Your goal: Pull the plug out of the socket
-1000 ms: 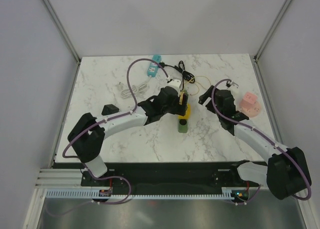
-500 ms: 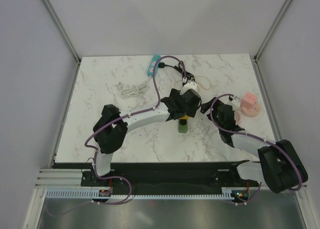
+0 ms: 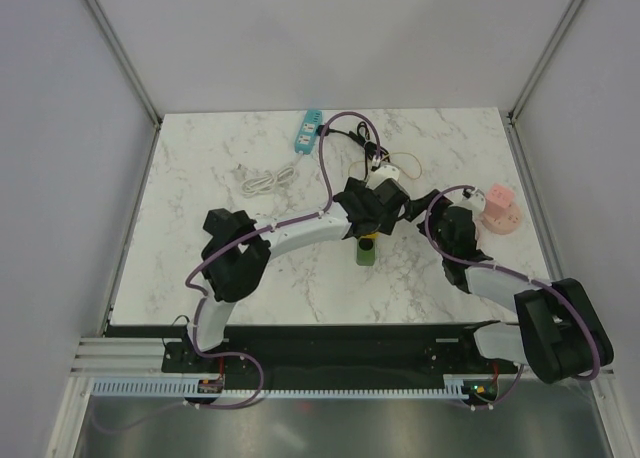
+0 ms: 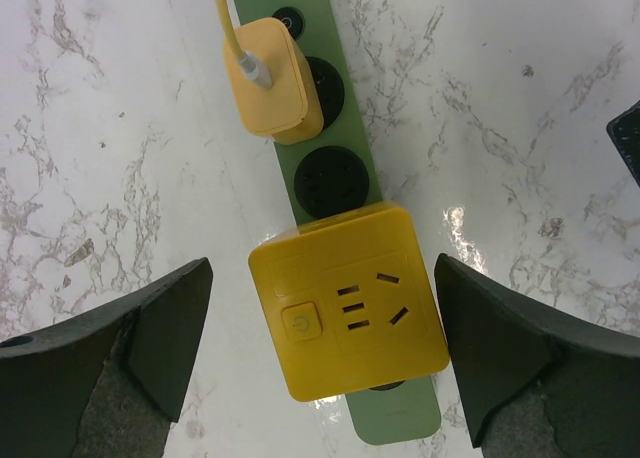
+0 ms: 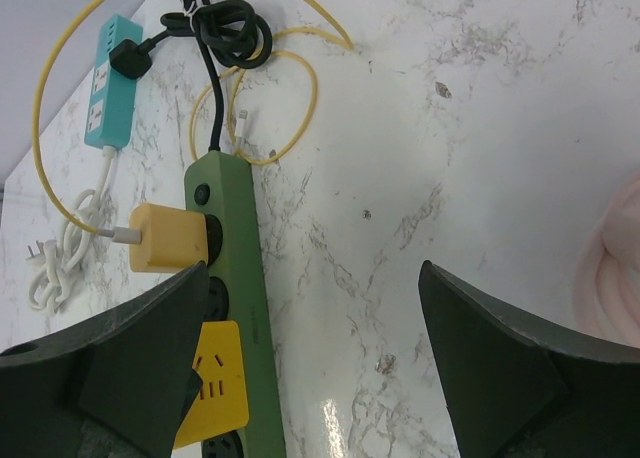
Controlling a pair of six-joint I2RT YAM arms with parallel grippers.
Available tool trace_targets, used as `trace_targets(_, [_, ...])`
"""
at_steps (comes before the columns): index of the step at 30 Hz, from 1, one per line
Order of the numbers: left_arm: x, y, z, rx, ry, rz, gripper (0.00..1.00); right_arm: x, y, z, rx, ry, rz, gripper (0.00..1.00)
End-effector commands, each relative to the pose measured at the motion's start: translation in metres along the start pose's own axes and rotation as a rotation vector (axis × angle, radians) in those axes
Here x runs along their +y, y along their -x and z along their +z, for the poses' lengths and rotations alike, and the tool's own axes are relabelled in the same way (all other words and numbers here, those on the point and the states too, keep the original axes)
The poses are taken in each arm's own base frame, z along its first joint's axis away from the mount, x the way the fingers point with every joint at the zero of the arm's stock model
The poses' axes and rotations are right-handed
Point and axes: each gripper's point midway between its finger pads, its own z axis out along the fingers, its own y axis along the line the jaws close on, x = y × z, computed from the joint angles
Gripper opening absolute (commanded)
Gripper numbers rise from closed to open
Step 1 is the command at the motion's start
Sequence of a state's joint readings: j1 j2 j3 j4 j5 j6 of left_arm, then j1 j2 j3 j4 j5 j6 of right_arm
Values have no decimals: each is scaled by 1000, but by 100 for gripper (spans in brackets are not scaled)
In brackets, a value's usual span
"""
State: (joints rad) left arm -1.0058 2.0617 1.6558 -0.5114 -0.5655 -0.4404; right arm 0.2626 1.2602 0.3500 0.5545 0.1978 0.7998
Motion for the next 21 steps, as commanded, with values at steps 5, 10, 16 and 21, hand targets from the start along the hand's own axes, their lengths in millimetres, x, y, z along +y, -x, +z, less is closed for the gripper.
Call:
trace_targets(5, [4,6,1,-21,60,-14,100,8,1,4,-4,46,20,93])
trace_targets(10, [-8,-11,4,37,-8,-12,98,8,-2,9,19,50,15,93])
trace_targets(16, [-14,-21,7,76,-55,-9,79,20,-18,19,107,109,11,93])
trace_targets(21, [-6,-24,6,87,-85,-46,52,26,-33,26,183,146,25,93])
